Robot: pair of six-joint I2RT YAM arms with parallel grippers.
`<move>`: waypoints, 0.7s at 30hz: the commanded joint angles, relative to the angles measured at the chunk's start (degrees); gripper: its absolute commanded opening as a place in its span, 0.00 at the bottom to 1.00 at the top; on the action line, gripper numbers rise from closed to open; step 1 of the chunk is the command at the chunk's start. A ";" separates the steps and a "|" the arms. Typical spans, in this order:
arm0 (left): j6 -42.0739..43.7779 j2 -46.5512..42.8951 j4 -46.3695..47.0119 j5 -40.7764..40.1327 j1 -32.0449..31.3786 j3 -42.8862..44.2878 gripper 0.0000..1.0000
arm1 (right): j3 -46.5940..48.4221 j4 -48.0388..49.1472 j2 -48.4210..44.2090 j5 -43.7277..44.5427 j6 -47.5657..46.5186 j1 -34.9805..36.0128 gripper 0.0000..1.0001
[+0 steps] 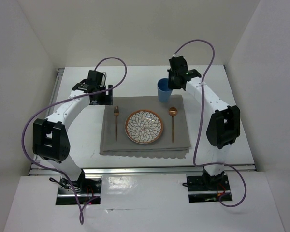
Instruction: Set the dinner table for one person
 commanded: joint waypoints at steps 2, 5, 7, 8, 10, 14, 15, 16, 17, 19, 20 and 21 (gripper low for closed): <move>1.35 -3.70 1.12 1.50 0.12 -0.61 0.92 | -0.04 2.03 1.90 0.10 1.98 0.91 0.00; 1.35 -4.31 1.65 1.50 0.12 -1.13 0.92 | -0.04 2.03 3.05 0.71 1.98 0.91 0.00; 1.35 -4.32 1.65 1.50 0.12 -1.66 0.92 | -0.74 2.03 3.58 1.42 1.98 0.91 0.00; 1.35 -4.32 1.65 1.50 0.12 -1.66 0.92 | -0.74 2.03 4.19 2.29 1.98 0.91 0.00; 1.35 -4.32 1.65 1.50 0.12 -1.66 0.92 | -2.05 2.03 4.20 3.00 1.98 0.91 0.00; 1.35 -4.32 1.65 2.03 0.12 -1.66 0.92 | -2.85 3.35 4.72 3.00 1.98 0.91 0.00; 1.35 -4.32 1.65 2.03 0.12 -1.66 0.92 | -2.85 3.35 4.72 3.00 1.98 0.91 0.00; 1.35 -4.32 1.65 2.03 0.12 -1.66 0.92 | -2.85 3.35 4.72 3.00 1.98 0.91 0.00; 1.88 -4.32 1.65 2.03 0.12 -1.66 0.92 | -2.85 3.35 4.72 3.00 1.98 0.91 0.00; 1.88 -4.32 1.65 2.03 0.12 -1.66 0.92 | -2.85 3.35 4.72 3.00 1.98 0.91 0.00; 1.88 -4.32 1.65 2.03 0.12 -1.66 0.92 | -2.85 3.96 4.72 3.00 1.98 0.91 0.00; 1.88 -4.32 1.65 2.03 0.12 -1.66 0.92 | -2.85 3.97 4.72 3.00 1.98 0.91 0.00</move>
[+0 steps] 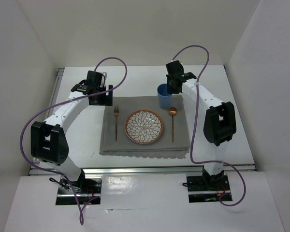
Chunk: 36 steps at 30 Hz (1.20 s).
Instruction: Set the dinner table for one person
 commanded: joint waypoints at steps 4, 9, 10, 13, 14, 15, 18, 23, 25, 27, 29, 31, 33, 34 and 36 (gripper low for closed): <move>0.83 -2.00 1.21 0.76 0.03 -0.39 0.92 | -0.49 3.22 -0.11 1.12 0.67 -0.73 0.00; 0.83 -2.00 1.21 0.76 0.03 -0.39 0.92 | -1.20 4.63 0.42 1.64 0.14 -1.79 0.00; 0.83 -2.00 1.21 0.76 0.03 -0.39 0.92 | -1.20 4.63 1.03 1.65 0.14 -1.79 0.00; 0.83 -2.00 1.21 0.76 0.03 -0.39 0.92 | -2.42 5.60 1.03 2.17 -0.39 -1.79 0.00; 0.83 -2.00 1.21 0.76 0.03 -0.39 0.92 | -2.43 6.47 1.03 2.17 -0.39 -2.31 0.00; 0.83 -2.00 1.21 0.76 0.03 -0.39 0.92 | -2.95 7.08 1.64 2.17 -0.39 -2.32 0.00; 0.83 -2.00 1.21 0.76 0.03 -0.39 0.92 | -2.96 7.09 2.35 0.77 -0.39 -2.84 0.00; 0.83 -2.00 1.21 0.76 0.03 -0.39 0.92 | -3.66 6.48 2.88 0.77 0.23 -2.84 0.20; 0.83 -2.00 1.21 0.76 0.03 -0.39 0.92 | -3.04 6.47 2.88 0.77 0.23 -2.84 0.32; 0.83 -2.00 1.21 0.76 0.03 -0.39 0.92 | -2.52 6.47 2.27 0.77 -0.47 -2.84 0.40; 0.83 -2.00 1.21 0.76 0.03 -0.39 0.92 | -1.99 6.47 1.66 0.77 -0.48 -2.84 0.53; 0.83 -2.00 1.21 0.76 0.03 -0.39 0.92 | -0.76 5.95 1.04 0.77 -1.70 -2.84 0.59; 1.35 -2.00 1.21 0.76 0.03 -0.39 0.92 | -0.15 5.95 -0.45 0.77 -2.31 -2.84 0.65; 1.36 -2.00 1.21 0.76 0.03 -0.39 0.92 | 0.38 5.95 -0.98 0.77 -2.84 -2.84 0.65; 1.36 -2.00 1.21 0.76 0.03 -0.39 0.92 | 0.38 5.95 -2.73 1.30 -3.46 -2.84 0.68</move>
